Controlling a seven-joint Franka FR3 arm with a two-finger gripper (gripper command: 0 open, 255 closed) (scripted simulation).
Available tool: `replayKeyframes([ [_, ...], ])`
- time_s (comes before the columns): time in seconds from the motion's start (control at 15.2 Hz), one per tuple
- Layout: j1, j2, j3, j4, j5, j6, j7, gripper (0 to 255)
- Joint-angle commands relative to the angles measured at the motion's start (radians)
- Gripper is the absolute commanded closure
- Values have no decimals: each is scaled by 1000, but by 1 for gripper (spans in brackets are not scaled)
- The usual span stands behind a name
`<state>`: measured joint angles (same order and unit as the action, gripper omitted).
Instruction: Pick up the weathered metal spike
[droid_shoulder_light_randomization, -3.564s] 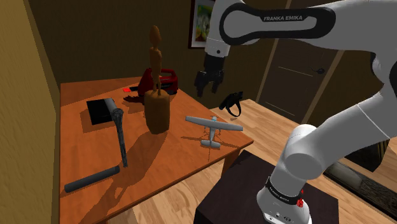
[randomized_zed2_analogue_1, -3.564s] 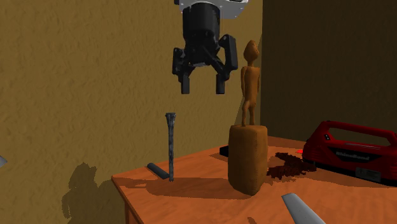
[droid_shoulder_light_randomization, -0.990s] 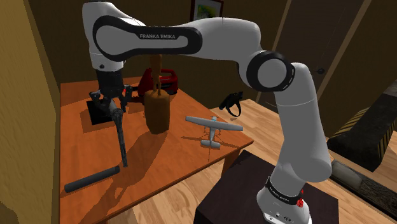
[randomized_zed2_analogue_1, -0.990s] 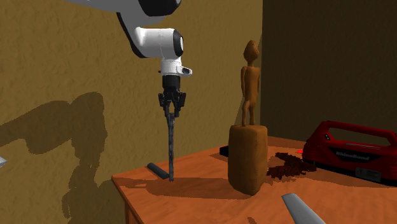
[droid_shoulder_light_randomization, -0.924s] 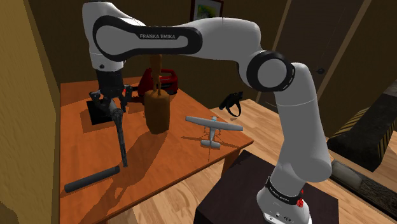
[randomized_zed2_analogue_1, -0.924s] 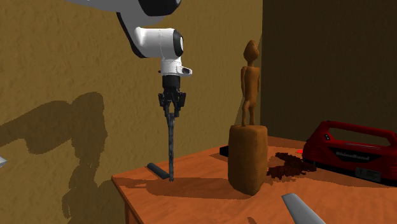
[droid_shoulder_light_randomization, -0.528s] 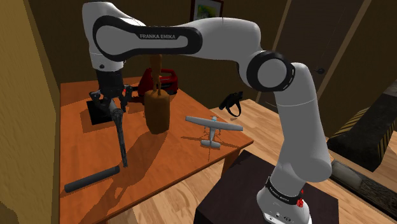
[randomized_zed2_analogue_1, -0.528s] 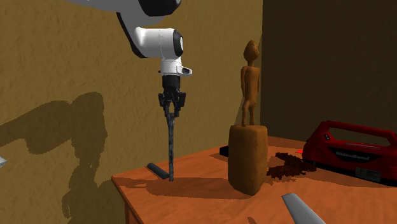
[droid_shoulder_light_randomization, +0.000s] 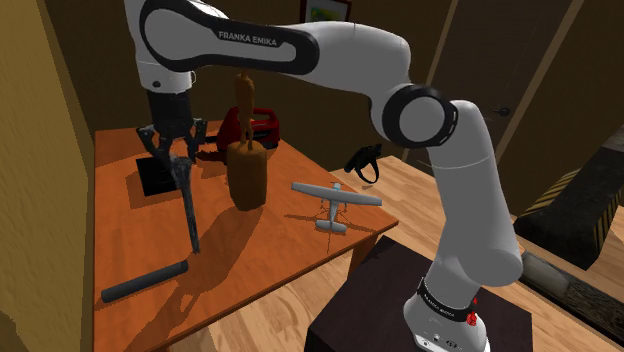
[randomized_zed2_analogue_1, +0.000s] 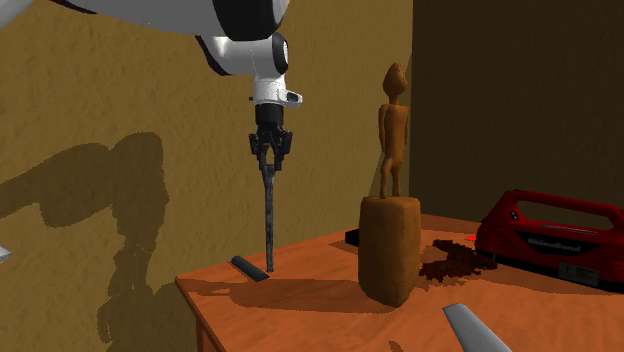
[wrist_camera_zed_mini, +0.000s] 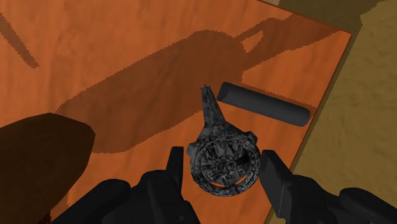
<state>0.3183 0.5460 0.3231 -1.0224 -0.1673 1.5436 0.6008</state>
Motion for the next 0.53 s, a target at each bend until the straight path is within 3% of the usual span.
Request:
replayKeyframes([
  [0.0, 9, 14, -1, 50, -4, -36, -1, 255],
  [0.46, 52, 98, -9, 281, -25, -181, -9, 255],
])
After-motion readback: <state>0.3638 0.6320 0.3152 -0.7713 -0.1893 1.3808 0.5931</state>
